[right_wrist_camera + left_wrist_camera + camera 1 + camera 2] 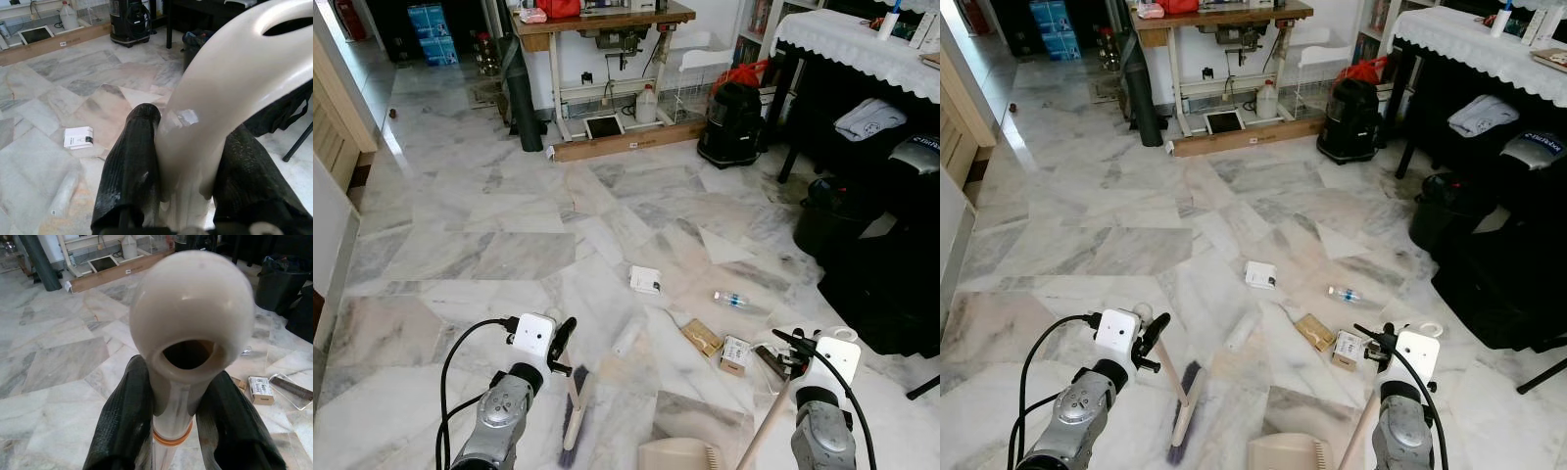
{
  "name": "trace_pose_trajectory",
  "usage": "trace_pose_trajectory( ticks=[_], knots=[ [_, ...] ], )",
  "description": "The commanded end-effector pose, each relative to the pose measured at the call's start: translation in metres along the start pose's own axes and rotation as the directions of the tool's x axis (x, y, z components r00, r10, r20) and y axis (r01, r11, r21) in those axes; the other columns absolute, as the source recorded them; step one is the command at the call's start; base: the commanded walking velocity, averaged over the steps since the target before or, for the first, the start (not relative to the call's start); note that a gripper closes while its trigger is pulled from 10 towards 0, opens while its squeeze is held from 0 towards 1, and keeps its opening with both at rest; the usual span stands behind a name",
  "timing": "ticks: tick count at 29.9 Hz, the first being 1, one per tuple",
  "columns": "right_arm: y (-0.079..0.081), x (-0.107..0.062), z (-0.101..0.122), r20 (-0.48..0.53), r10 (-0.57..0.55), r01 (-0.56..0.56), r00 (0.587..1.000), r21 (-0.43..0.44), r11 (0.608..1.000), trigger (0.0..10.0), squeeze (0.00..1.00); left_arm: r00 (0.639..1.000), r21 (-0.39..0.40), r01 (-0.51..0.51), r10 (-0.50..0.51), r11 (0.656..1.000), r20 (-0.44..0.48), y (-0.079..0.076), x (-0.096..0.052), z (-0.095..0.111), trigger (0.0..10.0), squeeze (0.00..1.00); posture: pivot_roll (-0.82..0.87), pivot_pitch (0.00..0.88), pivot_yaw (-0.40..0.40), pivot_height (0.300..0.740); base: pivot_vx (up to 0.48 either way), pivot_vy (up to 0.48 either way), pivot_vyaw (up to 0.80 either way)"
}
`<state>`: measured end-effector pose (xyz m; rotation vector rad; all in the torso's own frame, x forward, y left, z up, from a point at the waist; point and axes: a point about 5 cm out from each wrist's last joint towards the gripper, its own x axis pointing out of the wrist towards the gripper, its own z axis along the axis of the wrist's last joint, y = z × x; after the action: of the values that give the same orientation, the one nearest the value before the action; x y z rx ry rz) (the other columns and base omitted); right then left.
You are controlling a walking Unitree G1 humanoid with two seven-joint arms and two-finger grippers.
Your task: Sweep floor
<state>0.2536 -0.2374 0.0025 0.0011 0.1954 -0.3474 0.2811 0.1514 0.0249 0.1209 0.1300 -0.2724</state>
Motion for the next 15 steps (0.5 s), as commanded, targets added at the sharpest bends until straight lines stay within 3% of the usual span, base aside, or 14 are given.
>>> trace_pose_trajectory(
  ticks=[1,15],
  knots=[
    [0.0425,0.0350,0.1455,0.418,0.173,-0.200,0.892,0.019,0.980,10.0,0.00,0.958,-0.163,-0.130,0.166,0.978,0.233,0.0430,0.0470,0.1028,10.0,0.00,-0.11,0.000,0.019,0.740,0.000,0.000,0.00],
    [0.0408,0.0347,0.1457,0.434,0.183,-0.207,0.882,0.009,0.978,10.0,0.00,0.956,-0.138,-0.109,0.142,0.984,0.256,0.0429,0.0454,0.1038,10.0,0.00,-0.11,0.000,0.017,0.740,0.000,0.000,0.00]
  ],
)
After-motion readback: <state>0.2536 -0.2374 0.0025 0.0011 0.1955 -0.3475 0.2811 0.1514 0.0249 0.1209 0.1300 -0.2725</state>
